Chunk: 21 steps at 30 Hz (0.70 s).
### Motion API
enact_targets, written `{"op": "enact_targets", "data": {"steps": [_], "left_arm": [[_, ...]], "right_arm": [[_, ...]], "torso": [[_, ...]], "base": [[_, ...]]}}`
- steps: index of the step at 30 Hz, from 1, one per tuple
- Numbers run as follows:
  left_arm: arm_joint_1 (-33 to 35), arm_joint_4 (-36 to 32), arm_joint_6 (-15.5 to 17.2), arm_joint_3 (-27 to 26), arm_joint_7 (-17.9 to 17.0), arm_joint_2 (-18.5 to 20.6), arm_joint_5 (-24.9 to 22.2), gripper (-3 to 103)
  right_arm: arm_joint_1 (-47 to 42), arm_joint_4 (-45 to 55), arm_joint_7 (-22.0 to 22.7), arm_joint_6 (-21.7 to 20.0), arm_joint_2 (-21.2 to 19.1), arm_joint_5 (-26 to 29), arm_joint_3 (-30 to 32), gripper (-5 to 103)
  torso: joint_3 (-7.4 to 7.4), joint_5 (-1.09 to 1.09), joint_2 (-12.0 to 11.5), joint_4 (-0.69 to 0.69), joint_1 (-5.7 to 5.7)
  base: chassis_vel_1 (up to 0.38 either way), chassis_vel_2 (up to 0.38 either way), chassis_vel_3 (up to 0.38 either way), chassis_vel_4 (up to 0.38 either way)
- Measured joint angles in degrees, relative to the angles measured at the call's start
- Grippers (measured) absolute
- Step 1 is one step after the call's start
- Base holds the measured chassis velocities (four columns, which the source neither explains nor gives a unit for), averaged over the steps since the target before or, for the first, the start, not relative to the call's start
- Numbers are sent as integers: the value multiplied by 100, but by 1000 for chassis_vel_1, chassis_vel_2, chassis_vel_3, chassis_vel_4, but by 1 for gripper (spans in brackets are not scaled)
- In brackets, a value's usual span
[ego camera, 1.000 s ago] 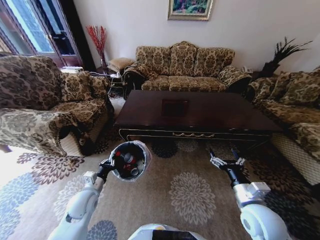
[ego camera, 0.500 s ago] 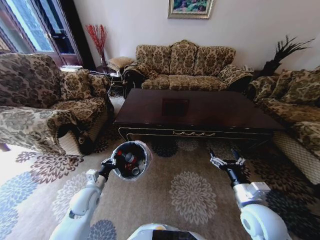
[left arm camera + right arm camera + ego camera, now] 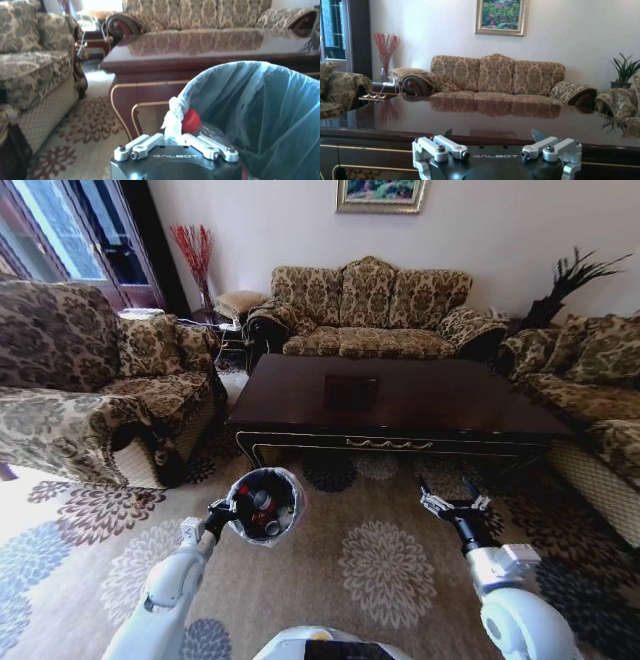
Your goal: Move to the front of the table and place the trash on the table into the trash bin.
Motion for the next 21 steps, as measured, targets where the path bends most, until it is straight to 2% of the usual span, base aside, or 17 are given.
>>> {"op": "enact_targets", "data": {"steps": [17, 21], "left_arm": [[-125, 74, 242, 55, 16, 108, -11, 1], [-230, 191, 388, 90, 41, 207, -6, 1]], "right_arm": [[0, 0, 0, 0, 0, 0, 0, 100], [0, 0, 0, 0, 0, 0, 0, 100]], "torso": [[-247, 0, -399, -1, -153], [-307, 0, -500, -2, -195]], "base": [[0, 0, 0, 0], [0, 0, 0, 0]]}}
